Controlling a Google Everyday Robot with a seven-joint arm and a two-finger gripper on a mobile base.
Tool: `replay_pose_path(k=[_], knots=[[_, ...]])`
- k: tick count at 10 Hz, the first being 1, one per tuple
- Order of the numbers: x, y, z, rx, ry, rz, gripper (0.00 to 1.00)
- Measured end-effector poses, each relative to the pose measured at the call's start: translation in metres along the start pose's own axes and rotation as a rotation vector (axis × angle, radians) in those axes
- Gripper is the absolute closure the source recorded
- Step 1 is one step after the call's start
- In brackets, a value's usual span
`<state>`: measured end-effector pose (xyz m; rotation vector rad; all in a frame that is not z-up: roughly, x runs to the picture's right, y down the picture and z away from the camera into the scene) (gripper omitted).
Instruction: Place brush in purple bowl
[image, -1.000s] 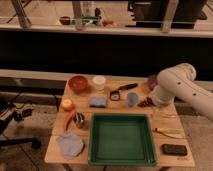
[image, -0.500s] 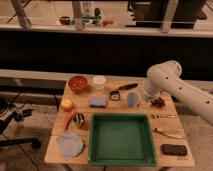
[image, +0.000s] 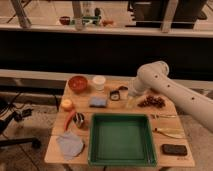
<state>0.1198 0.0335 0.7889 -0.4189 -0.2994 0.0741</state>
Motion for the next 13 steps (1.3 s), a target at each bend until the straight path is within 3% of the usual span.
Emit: replay_pose_path(k=[3,5,10,13], knots=[[-0.023,-0.006,0.016,0.014,-0.054,-0.01,0.2],[-0.044,-0.008,0.028,0.001,-0.073,-0.016,0.2],[-0.039,-0.008,0.027,0.002,-0.067,-0.009,0.2],[-0.054,-0.007,0.033,0.012,-0.112,0.002,0.2]])
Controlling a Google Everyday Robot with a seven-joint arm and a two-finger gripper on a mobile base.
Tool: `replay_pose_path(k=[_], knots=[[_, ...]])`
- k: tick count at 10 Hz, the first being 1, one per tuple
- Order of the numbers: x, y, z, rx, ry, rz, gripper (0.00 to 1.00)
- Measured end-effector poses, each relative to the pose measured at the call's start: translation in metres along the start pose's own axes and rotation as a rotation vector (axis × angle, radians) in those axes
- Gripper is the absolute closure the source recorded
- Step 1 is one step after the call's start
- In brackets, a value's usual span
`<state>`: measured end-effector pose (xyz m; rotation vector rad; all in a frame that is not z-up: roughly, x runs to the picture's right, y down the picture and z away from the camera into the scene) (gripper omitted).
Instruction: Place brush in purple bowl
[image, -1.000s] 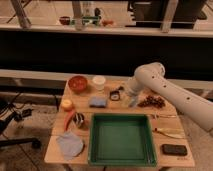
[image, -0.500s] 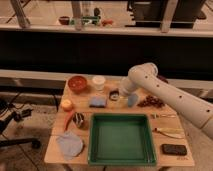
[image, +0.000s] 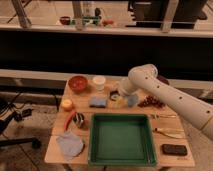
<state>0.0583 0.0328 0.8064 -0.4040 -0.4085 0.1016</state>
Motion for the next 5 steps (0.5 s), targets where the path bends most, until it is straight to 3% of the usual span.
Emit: replay_pose_path(k=[2,5], knots=[[-0.031,-0.005,0.015,0.012,-0.05,-0.016,0.2],[-0.044,-0.008,0.024,0.031,-0.093,-0.024,0.2]])
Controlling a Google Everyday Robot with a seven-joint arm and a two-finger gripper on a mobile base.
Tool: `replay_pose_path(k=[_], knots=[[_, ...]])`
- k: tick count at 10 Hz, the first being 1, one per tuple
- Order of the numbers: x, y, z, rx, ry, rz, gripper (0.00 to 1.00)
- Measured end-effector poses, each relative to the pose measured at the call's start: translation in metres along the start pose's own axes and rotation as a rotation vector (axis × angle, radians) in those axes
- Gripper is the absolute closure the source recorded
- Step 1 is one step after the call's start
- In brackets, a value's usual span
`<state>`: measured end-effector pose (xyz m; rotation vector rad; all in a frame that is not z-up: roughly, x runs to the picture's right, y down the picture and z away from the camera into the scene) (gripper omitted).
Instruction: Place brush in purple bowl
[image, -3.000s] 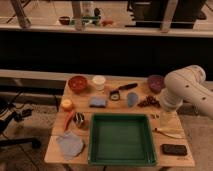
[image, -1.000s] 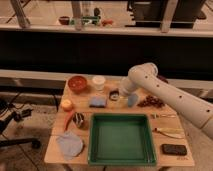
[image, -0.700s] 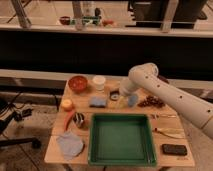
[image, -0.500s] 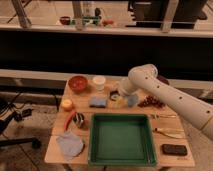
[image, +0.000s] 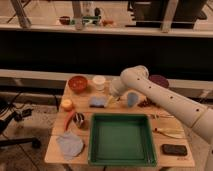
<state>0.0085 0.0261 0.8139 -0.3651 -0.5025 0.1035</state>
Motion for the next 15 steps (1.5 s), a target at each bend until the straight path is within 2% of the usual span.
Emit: replay_pose_path(k=[4,6,7,12,15], knots=[[-0.004,0.001,0.026,-0.002,-0.043,-0.001,0.2],[-0.014,0.003,0.05,-0.027,-0.059,-0.025,0.2],[-0.023,0.005,0.065,-0.048,-0.068,-0.05,0.2],[-0.04,0.008,0.101,-0.128,-0.084,-0.14,0.2],[-0.031,0.01,0.123,-0.191,-0.062,-0.16,0.2]])
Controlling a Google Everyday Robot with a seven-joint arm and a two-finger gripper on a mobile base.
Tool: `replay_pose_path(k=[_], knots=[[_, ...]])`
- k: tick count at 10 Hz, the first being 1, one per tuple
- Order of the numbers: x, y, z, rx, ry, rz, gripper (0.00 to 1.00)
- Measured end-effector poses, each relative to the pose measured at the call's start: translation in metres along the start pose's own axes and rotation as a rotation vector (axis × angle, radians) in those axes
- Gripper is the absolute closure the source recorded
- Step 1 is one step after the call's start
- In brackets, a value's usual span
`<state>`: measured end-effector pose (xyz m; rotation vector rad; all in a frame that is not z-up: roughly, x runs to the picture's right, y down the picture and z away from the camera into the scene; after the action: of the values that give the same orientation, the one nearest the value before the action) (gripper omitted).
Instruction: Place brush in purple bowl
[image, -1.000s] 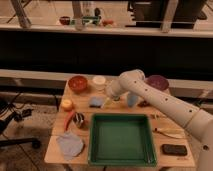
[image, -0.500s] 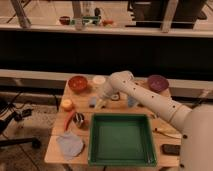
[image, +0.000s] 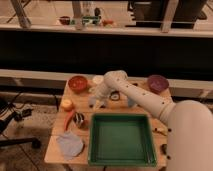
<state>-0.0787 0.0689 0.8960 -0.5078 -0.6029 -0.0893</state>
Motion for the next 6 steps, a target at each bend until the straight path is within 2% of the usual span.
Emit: replay_pose_path(k=[2,6], knots=[[0.009,-0.003,0.014,-0.031,0.022,-0.006,0.2],[0.033,-0.008,0.026,-0.049,0.061,0.008,0.2]])
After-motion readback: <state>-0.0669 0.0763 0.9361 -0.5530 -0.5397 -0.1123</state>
